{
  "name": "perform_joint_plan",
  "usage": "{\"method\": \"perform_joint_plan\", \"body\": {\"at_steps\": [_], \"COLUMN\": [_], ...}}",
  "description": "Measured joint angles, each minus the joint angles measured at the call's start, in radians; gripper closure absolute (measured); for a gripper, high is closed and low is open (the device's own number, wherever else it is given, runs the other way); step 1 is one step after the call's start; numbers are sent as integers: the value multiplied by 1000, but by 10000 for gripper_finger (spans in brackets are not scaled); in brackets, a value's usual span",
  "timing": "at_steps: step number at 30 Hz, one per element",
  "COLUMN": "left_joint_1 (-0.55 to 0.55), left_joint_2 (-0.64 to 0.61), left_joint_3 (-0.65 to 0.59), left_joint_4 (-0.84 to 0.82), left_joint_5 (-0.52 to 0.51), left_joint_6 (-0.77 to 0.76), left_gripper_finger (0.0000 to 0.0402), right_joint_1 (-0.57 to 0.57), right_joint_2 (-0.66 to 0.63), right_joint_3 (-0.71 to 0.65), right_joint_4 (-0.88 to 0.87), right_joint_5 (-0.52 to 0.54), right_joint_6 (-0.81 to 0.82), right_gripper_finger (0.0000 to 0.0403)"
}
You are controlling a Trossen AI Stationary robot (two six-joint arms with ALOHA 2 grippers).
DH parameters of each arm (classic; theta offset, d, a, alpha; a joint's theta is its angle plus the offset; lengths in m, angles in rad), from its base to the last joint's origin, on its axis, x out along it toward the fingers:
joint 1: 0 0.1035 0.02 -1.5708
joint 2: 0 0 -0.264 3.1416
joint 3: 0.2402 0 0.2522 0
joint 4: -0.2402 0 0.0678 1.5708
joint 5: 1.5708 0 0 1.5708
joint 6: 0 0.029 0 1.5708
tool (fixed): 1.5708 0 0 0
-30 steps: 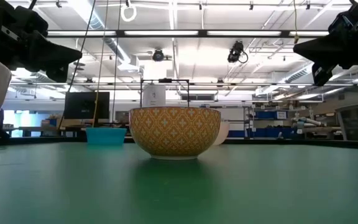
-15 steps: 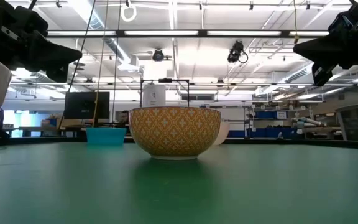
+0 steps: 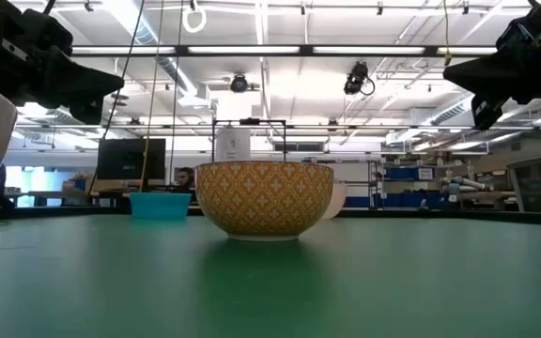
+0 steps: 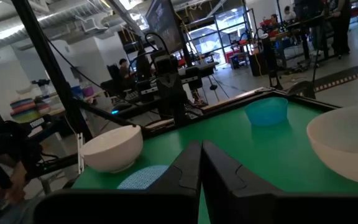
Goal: Nest bowls inside each other
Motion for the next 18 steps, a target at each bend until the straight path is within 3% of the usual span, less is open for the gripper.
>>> {"method": "perform_joint_plan", "body": {"at_steps": [13, 18], "left_joint_1": [0, 0], "left_joint_2": [0, 0], "left_joint_3": [0, 0], "left_joint_4": [0, 13], "left_joint_5": [0, 0], "left_joint_6": [-5, -145], "left_gripper_finger": [401, 401], "right_joint_1": [0, 0], "right_joint_2": [0, 0], "right_joint_3": [0, 0], "right_joint_4": [0, 0], "right_joint_5": [0, 0], "right_joint_6": [0, 0], "right_gripper_finger": [385, 385]}}
